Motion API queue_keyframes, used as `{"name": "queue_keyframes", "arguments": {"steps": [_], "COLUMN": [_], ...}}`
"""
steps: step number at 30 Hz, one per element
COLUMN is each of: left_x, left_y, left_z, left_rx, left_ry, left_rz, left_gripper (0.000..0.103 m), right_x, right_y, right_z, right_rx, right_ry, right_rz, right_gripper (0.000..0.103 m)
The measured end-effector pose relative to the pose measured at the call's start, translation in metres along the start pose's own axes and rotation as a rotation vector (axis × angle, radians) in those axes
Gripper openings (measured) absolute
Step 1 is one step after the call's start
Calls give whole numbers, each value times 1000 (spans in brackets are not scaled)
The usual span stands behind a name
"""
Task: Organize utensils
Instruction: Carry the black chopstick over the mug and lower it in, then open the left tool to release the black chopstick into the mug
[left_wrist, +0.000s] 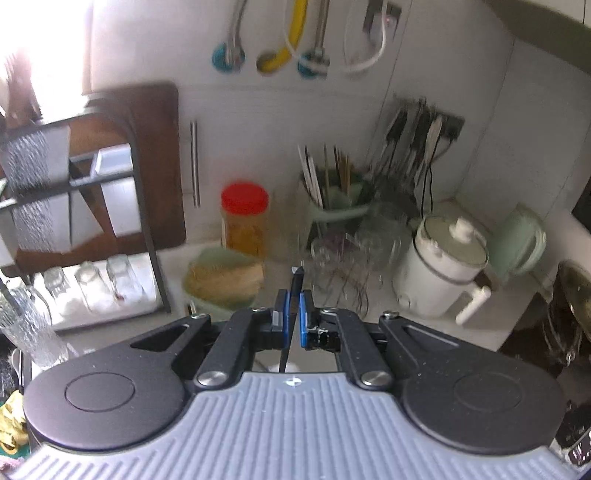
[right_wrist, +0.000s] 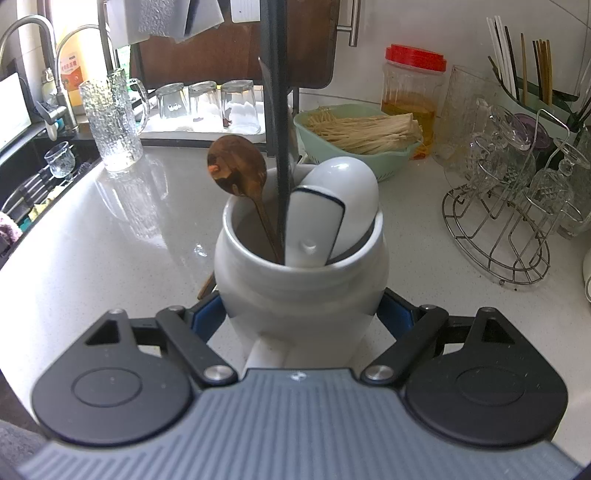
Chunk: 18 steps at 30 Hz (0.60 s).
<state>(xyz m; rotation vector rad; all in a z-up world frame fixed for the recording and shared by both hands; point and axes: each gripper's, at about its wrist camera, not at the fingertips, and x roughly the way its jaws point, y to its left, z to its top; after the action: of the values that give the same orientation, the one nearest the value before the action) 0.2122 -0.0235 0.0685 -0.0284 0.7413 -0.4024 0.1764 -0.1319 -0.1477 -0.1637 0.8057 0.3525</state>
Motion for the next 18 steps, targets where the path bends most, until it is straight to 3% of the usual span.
{"name": "queue_keyframes", "arguments": {"steps": [9, 18], "left_x": [35, 74], "left_y": [10, 23], "left_z": [10, -3], "left_rx": [46, 10], "left_ry": [198, 392], "left_rz": [-43, -87], "left_gripper": [5, 5], "right_x": [1, 2], "right_y": [0, 1], "right_z": [1, 1], "right_rx": [4, 11], "right_ry": [-3, -8], "right_rz": [-5, -12], "right_gripper": [90, 90]}}
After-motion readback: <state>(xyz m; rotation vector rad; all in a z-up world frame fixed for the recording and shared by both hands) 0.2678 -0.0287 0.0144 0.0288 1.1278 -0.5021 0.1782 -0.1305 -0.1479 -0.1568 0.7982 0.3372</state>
